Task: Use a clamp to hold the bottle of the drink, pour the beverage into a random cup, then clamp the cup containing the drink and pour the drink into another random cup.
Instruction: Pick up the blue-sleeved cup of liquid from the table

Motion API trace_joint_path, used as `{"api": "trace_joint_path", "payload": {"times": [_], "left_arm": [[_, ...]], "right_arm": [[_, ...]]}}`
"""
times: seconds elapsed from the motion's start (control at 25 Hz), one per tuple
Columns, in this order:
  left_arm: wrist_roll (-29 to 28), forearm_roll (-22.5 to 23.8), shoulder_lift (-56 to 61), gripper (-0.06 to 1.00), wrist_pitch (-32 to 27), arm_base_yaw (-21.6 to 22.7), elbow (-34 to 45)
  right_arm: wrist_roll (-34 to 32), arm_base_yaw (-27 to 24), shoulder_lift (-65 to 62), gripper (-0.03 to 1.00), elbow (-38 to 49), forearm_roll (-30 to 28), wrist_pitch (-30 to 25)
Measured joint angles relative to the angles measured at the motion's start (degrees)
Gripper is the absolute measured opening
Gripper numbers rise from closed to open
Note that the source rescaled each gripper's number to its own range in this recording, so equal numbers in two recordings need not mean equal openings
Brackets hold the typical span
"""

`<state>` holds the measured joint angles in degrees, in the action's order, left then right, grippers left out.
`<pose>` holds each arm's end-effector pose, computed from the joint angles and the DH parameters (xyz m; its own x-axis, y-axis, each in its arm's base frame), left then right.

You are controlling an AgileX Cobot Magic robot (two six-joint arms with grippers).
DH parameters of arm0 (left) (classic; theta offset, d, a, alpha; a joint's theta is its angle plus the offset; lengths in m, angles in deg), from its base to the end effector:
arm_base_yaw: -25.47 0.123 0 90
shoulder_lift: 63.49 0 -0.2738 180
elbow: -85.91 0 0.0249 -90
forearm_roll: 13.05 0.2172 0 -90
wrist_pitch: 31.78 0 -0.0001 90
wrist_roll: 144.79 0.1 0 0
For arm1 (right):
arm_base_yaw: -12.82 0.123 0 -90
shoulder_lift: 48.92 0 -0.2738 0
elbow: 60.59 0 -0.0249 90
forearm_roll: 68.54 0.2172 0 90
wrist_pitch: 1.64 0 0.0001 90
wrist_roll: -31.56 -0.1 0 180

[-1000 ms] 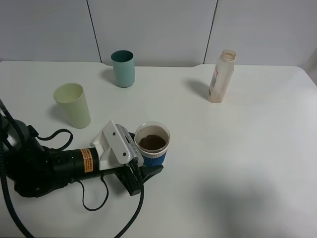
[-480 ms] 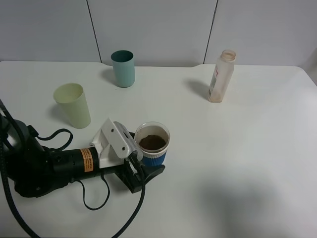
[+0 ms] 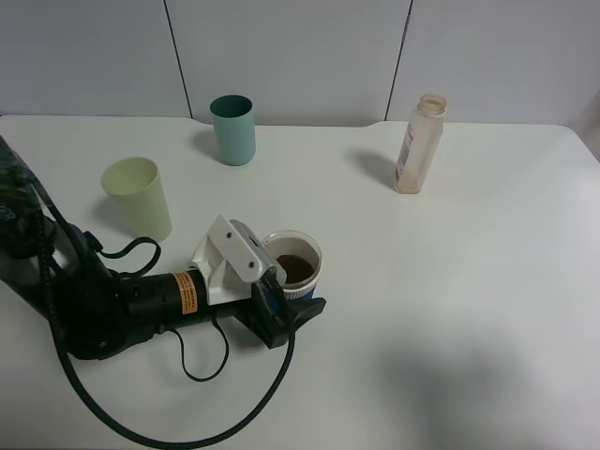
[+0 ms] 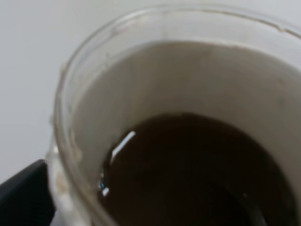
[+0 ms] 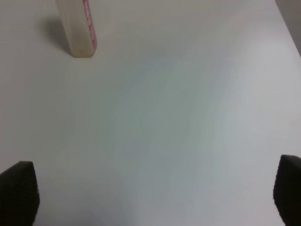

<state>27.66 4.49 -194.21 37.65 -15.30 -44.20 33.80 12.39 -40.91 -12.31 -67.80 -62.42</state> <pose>0.2013 -0.2108 0.0769 -0.3022 0.2338 -0.9241 0.8183 0.5609 -0.1257 -0.0153 0.0012 0.2568 -0.4547 -0.0294 -0.8902 -0.0174 0.9996 -0.0241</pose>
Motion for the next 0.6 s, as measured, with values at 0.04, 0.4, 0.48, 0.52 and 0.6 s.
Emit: {"api": "trace_joint_path", "payload": {"times": [0.04, 0.4, 0.48, 0.52, 0.6], "left_arm": [[-0.4, 0.1, -0.5, 1.0, 0.0, 0.0, -0.5], [-1.9, 1.1, -1.5, 0.83, 0.0, 0.0, -1.7], [-1.9, 1.2, -1.5, 0.58, 0.0, 0.0, -1.7], [-1.9, 1.4, -1.5, 0.41, 0.0, 0.0, -1.7], [-2.0, 2.1, -1.5, 0.06, 0.1, 0.0, -1.7]], "right_arm": [[0.0, 0.0, 0.0, 1.0, 0.0, 0.0, 0.0], [0.0, 0.0, 0.0, 1.0, 0.0, 0.0, 0.0], [0.0, 0.0, 0.0, 1.0, 0.0, 0.0, 0.0], [0.0, 0.0, 0.0, 1.0, 0.0, 0.0, 0.0], [0.0, 0.0, 0.0, 1.0, 0.0, 0.0, 0.0]]}}
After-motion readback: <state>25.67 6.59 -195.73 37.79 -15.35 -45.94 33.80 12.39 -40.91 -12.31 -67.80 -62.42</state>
